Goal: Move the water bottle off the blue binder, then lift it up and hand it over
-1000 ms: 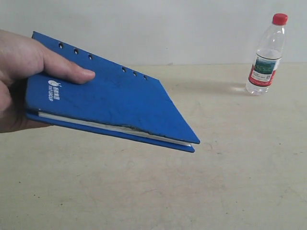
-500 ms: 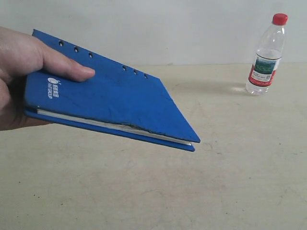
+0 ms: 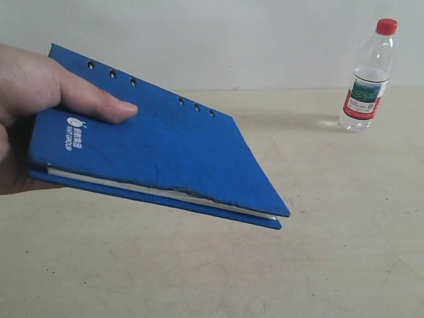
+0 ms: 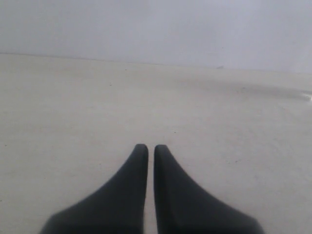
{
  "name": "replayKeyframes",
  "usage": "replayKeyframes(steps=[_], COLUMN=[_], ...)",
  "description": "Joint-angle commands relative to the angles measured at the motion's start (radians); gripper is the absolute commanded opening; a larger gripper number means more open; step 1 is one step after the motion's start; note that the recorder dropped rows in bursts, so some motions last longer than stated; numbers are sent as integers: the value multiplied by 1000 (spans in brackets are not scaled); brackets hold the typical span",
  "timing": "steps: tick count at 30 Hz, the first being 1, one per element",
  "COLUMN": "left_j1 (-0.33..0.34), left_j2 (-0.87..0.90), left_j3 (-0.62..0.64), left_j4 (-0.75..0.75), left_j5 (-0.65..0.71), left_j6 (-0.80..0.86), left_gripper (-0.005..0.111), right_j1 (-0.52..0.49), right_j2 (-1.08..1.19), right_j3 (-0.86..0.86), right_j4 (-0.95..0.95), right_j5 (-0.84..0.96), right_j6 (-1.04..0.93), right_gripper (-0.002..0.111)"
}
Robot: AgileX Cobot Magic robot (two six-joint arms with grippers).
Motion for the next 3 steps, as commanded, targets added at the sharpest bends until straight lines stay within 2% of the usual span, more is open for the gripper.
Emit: replayKeyframes(steps=[1,3], left_j1=[-2,-2], left_j2=[-2,-2], left_j3=[3,3], left_j4=[-8,-8], left_j5=[-15,-15], left_j6=[0,0], left_gripper=[4,4], right_j1=[1,1], right_j2=[-3,-3], right_j3=[-3,-3], right_j4=[-6,-6], right_j5=[-5,-5], right_j6=[-1,-1], right_gripper=[0,0])
